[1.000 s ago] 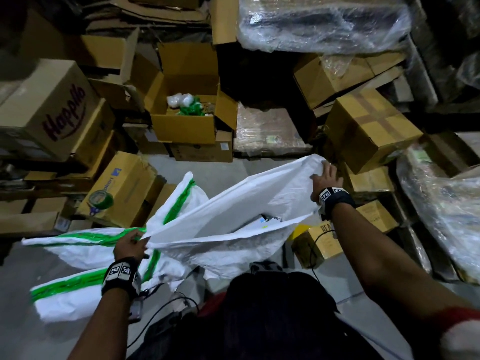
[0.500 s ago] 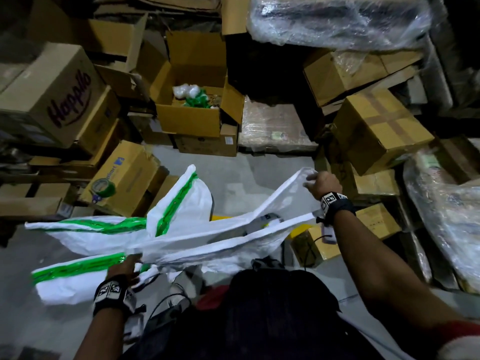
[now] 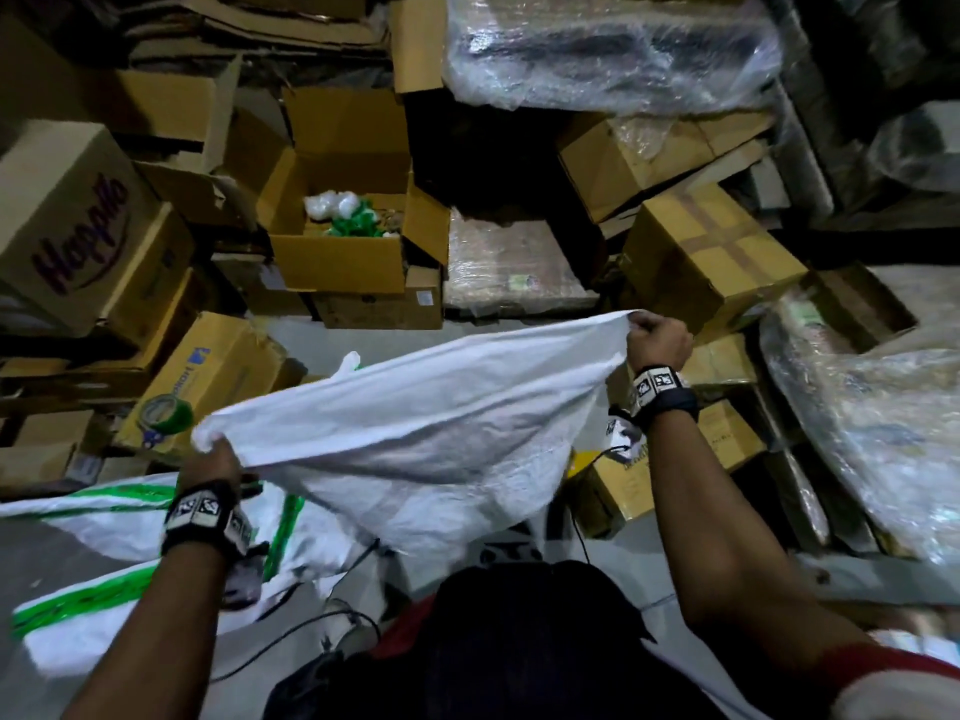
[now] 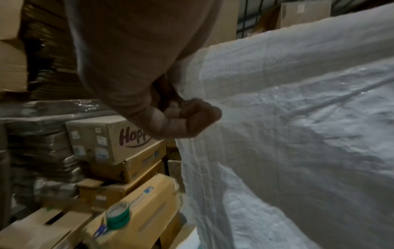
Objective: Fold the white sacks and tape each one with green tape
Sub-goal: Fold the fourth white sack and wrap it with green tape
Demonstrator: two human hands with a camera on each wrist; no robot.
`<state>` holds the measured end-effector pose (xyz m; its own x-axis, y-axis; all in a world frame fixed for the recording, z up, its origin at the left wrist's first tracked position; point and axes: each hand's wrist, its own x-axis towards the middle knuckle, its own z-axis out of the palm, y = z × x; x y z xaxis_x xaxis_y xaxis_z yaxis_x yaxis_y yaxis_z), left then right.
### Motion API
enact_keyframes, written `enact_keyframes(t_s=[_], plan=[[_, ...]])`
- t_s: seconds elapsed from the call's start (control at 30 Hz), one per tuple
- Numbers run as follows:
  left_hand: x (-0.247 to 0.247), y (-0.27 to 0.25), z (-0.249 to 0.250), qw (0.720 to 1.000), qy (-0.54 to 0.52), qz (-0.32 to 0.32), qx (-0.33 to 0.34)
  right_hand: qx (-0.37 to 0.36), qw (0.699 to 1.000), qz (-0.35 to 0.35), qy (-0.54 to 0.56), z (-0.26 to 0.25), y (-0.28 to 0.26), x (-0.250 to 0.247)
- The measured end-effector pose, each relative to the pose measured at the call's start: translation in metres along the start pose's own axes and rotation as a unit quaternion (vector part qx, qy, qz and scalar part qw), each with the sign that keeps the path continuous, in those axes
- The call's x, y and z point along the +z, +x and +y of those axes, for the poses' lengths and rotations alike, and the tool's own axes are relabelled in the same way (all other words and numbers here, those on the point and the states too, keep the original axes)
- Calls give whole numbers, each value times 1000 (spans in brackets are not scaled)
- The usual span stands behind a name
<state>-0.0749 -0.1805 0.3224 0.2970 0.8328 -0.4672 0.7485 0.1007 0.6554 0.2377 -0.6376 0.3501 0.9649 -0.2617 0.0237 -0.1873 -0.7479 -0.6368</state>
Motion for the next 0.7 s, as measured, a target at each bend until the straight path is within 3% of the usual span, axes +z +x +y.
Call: enact_keyframes(t_s=[0.17, 0.27, 0.47, 0.57, 0.7], plan=[[-2, 18, 67, 994, 54, 82, 43, 59, 993, 57, 80, 2, 6, -29], [-1, 30, 87, 995, 36, 75, 58, 86, 990, 59, 91, 8, 2, -34], [-3, 50, 88, 994, -102, 24, 19, 74, 990, 28, 115, 18, -6, -32], [-9, 66, 66, 992, -125, 26, -6, 83, 991, 6, 108, 21, -16, -30], [-9, 46, 34, 994, -106, 12, -31, 89, 991, 9, 95, 34, -49, -9]])
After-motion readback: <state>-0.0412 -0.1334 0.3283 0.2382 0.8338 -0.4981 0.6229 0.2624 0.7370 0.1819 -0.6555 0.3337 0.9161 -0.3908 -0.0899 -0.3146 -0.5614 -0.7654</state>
